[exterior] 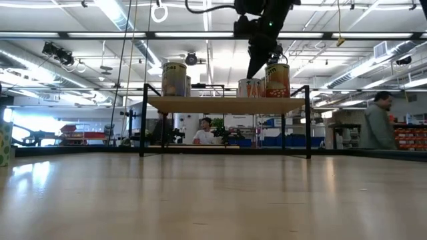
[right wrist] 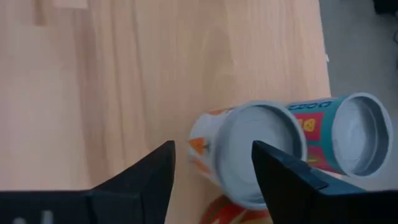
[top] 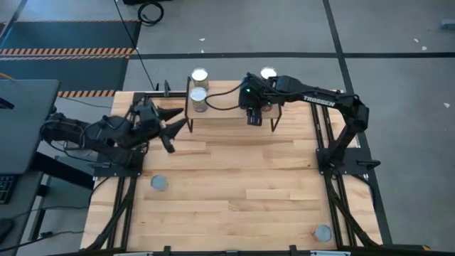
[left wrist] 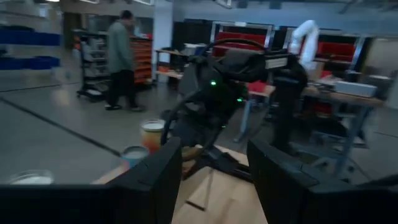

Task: Pick and place cans onto a shelf
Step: Adjust the canned carrot on the shelf

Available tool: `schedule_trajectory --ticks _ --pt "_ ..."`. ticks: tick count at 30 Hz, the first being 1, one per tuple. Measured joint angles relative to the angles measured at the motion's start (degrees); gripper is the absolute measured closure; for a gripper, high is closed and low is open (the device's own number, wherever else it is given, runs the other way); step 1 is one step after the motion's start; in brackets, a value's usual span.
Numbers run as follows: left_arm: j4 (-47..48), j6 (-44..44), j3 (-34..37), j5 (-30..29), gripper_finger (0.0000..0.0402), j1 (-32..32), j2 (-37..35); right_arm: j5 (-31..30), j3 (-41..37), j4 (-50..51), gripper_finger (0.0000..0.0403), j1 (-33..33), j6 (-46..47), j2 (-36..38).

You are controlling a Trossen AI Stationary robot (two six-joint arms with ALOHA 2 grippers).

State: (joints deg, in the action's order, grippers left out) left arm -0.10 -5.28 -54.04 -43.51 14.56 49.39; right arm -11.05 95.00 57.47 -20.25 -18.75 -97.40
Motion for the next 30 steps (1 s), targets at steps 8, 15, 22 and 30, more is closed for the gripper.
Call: schedule_trajectory --ticks 8,15,22,30 --pt "-0.1 0.3 0.0 0.0 0.0214 -3.0 0.1 0.9 0.0 0.9 0.0210 -1.8 -2.3 -0.2" --pt "-0.3 1.5 0.0 0.0 0.0214 -3.9 0.1 4.0 -1.1 -0.2 0.0211 -2.8 -3.9 -1.3" --pt "-0.5 1.5 0.0 0.0 0.0214 -3.8 0.0 3.0 -1.2 -2.2 0.0211 -2.6 -4.3 -1.8" --pt "-0.5 1.5 0.0 1.0 0.0214 -3.8 0.0 1.1 -1.3 -2.0 0.0211 -2.6 -5.1 -1.7"
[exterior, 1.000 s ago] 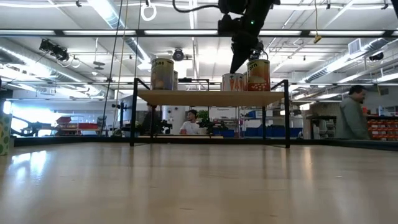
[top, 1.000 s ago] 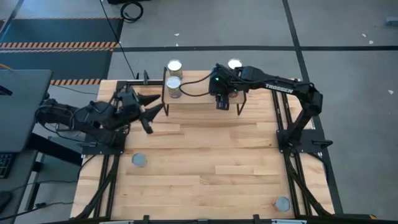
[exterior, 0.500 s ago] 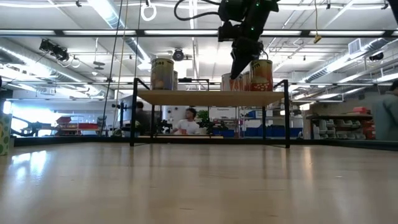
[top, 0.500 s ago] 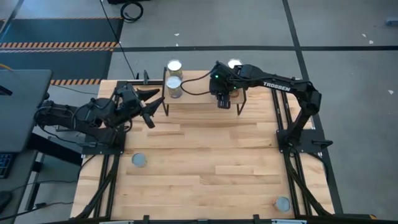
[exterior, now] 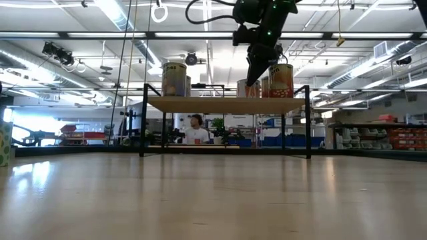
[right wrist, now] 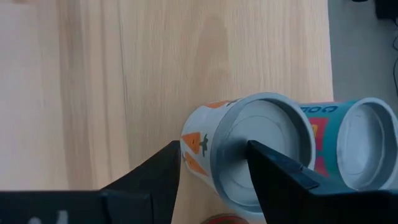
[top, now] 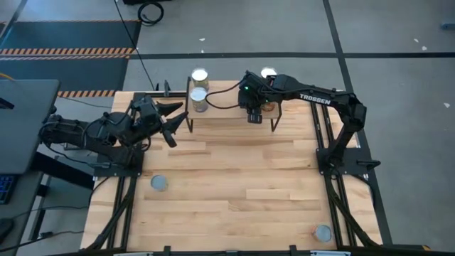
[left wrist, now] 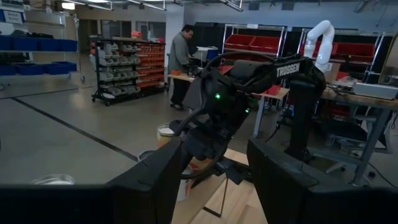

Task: Pick and place cans onto a shelf
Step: Adjust the canned carrot on the shelf, then adjust the canned corn on the shelf

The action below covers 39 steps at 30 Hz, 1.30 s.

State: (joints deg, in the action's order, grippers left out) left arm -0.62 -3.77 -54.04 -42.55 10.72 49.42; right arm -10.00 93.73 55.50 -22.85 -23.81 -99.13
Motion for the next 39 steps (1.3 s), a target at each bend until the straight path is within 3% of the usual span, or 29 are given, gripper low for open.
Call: schedule_trajectory --ticks 26,35,39 --pt "-0.2 1.3 0.0 -0.1 0.0214 0.0 -1.8 -0.4 2.2 2.4 0.0211 1.7 1.9 0.3" --pt "0.0 1.9 0.0 -0.1 0.0214 0.0 -2.3 -2.8 14.4 6.1 0.0211 1.4 3.3 0.5" --pt "0.0 1.8 0.0 -0.1 0.0214 0.0 -2.3 -3.8 21.9 13.7 0.0211 -0.5 3.2 0.6"
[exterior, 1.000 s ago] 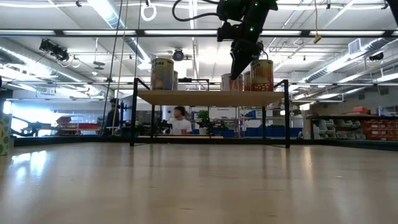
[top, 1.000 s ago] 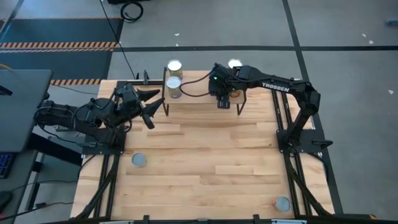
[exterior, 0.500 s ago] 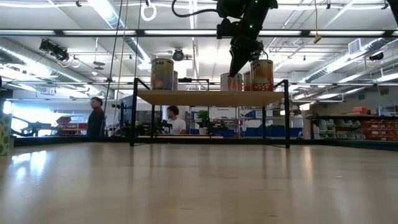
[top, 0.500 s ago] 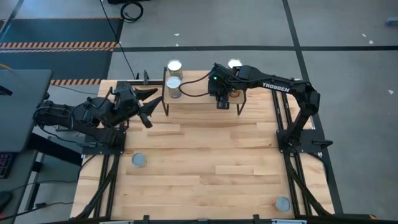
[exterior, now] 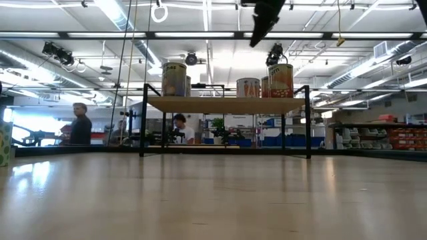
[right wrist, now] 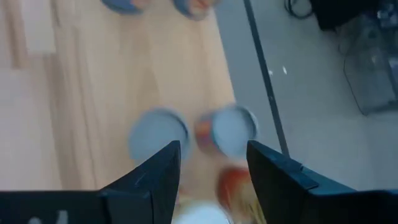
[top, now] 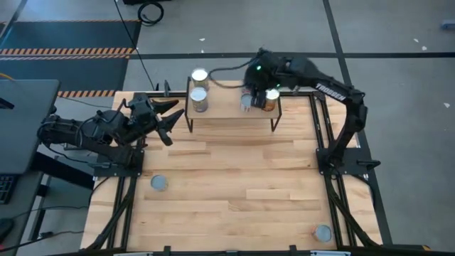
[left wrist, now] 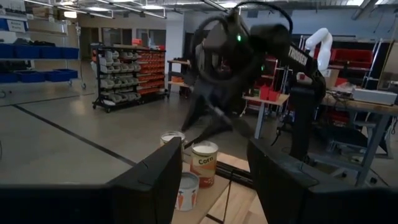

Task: Pick and place cans onto a shelf
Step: Adjust the canned corn on the shelf

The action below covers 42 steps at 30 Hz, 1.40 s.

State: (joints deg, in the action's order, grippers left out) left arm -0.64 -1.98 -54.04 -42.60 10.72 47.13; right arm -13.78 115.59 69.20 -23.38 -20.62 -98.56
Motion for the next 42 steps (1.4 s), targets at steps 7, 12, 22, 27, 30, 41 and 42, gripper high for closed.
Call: schedule_trajectory --ticks 7,12,22,27,30,41,42 --pt "0.0 0.0 0.0 0.0 0.0214 0.0 0.0 3.5 2.6 15.9 0.0211 -5.2 3.5 1.6" --pt "0.0 1.6 0.0 0.0 0.0214 0.0 0.0 4.9 2.5 19.7 0.0211 -6.9 5.5 1.6" --pt "0.0 2.7 0.0 0.0 0.0214 0.0 0.0 4.1 -5.1 15.5 0.0211 -7.6 3.6 1.5" --pt "0.0 2.7 0.0 0.0 0.0214 0.0 0.0 4.4 -6.9 12.6 0.0211 -7.9 3.9 1.6" --pt "0.0 2.7 0.0 0.0 0.0214 0.0 0.0 4.9 -6.9 12.6 0.0211 -7.8 3.9 1.6" --pt "-0.1 2.7 0.0 0.0 0.0214 0.0 0.0 7.7 -6.9 13.0 0.0211 -7.8 3.9 1.6" --pt "-0.1 2.7 0.0 0.0 0.0214 0.0 0.0 7.7 -6.9 13.0 0.0211 -7.8 3.8 1.6"
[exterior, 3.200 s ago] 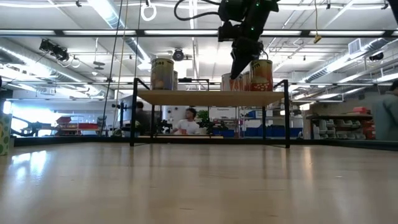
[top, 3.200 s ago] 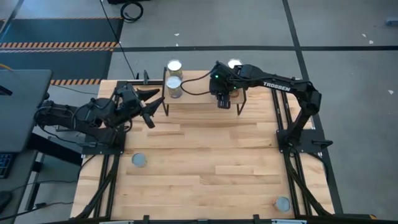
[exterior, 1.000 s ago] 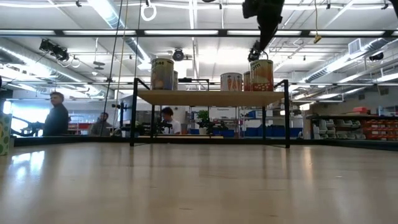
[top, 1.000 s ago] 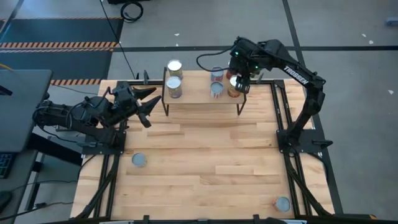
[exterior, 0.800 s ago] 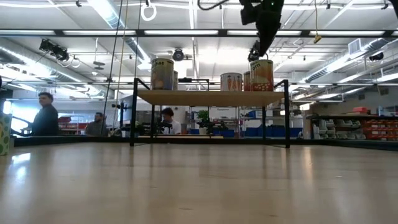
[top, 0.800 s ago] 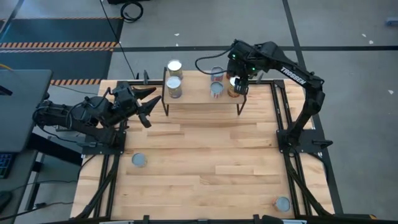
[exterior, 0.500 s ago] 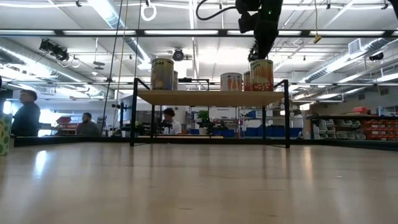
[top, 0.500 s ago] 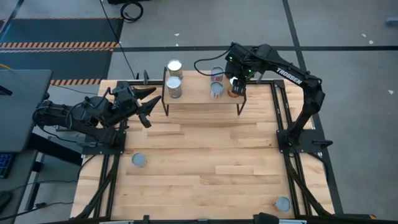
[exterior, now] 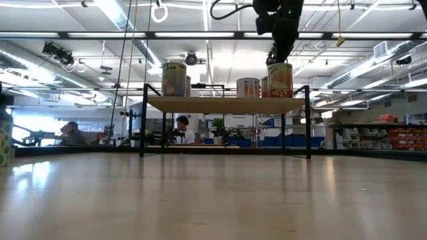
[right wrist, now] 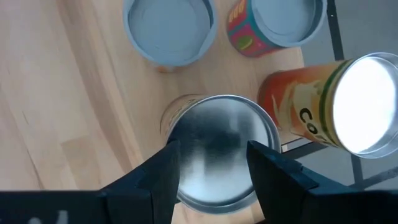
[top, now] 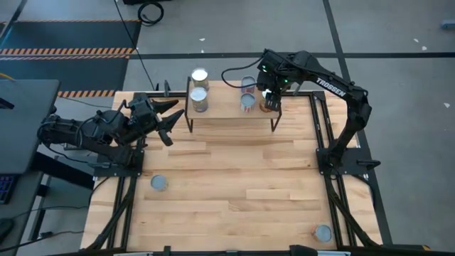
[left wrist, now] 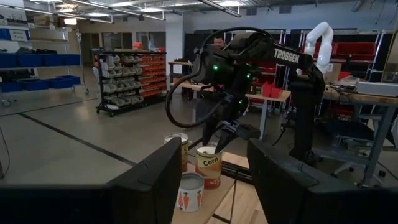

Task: Pick and place cans onto a shelf
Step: Adjust the canned corn on the shelf, then adjust the small canned corn on the shelf

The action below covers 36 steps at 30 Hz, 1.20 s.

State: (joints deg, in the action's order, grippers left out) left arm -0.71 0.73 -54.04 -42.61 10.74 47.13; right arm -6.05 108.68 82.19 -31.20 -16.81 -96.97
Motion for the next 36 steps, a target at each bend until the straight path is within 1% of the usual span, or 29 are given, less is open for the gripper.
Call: schedule_trajectory --ticks 5,10,12,15,20,23,25,27,31,36 --pt "-0.2 0.0 0.0 0.0 0.0214 0.0 0.0 -0.4 0.1 0.0 0.0211 0.0 -0.3 0.0" --pt "-1.6 0.1 0.0 0.0 0.0214 0.0 0.0 -2.2 3.1 -1.5 0.0211 0.0 -0.2 -0.1" --pt "-1.8 0.1 0.0 0.0 0.0214 0.0 0.0 -3.6 4.3 -5.0 0.0211 -0.1 0.7 -0.1" --pt "-2.2 0.0 0.0 0.0 0.0214 0.0 0.0 -5.4 4.7 -13.7 0.0211 -0.5 2.7 0.0" --pt "-4.0 0.0 0.0 0.0 0.0214 0.0 0.0 -11.0 4.8 -26.3 0.0211 0.6 3.7 -2.6" --pt "-5.6 0.1 0.0 0.0 0.0214 -0.3 0.0 -10.3 5.5 -28.2 0.0211 1.5 7.4 -5.5" --pt "-6.1 0.0 0.0 0.0 0.0214 -0.9 0.0 -8.5 6.3 -28.1 0.0211 1.6 11.4 -7.7" --pt "-6.0 -0.3 0.0 0.0 0.0214 -1.4 0.0 -6.4 6.6 -28.1 0.0211 1.2 15.4 -9.6" --pt "-6.0 -1.5 0.0 0.0 0.0214 -1.9 0.0 -4.5 6.7 -28.1 0.0211 -0.1 22.5 -12.0" --pt "-6.0 -1.6 0.0 0.0 0.0214 -1.9 0.0 -4.1 6.8 -28.2 0.0211 -1.6 26.2 -14.3"
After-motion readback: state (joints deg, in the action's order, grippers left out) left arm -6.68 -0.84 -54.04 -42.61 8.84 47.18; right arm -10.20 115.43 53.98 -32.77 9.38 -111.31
